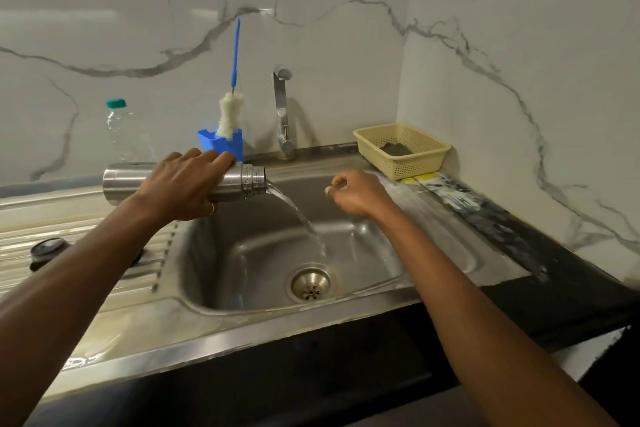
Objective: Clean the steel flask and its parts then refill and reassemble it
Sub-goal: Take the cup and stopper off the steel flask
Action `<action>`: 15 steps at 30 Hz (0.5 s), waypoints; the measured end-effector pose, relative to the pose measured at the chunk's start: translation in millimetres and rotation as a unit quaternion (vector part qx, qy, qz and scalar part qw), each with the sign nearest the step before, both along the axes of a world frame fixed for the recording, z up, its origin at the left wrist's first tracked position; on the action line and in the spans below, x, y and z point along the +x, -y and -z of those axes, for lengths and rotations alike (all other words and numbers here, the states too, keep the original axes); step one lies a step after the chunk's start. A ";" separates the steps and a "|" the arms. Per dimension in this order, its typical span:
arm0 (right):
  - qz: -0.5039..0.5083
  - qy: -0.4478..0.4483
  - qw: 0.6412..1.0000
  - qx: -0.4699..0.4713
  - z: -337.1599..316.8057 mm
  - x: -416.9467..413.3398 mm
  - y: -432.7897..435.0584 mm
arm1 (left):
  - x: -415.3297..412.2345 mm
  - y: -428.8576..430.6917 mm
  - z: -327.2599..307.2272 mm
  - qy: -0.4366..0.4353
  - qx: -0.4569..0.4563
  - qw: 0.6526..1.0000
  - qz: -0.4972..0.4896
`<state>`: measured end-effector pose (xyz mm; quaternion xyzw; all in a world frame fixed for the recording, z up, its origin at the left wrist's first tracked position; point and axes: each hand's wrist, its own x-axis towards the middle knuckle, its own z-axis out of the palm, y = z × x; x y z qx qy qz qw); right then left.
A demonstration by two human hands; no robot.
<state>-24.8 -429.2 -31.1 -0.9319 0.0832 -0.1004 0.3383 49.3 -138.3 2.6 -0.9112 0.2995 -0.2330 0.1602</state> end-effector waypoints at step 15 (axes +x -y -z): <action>0.008 0.007 1.000 0.020 5.5 4.9 5.4 | -7.3 -21.7 -9.6 0.086 0.072 0.994 0.019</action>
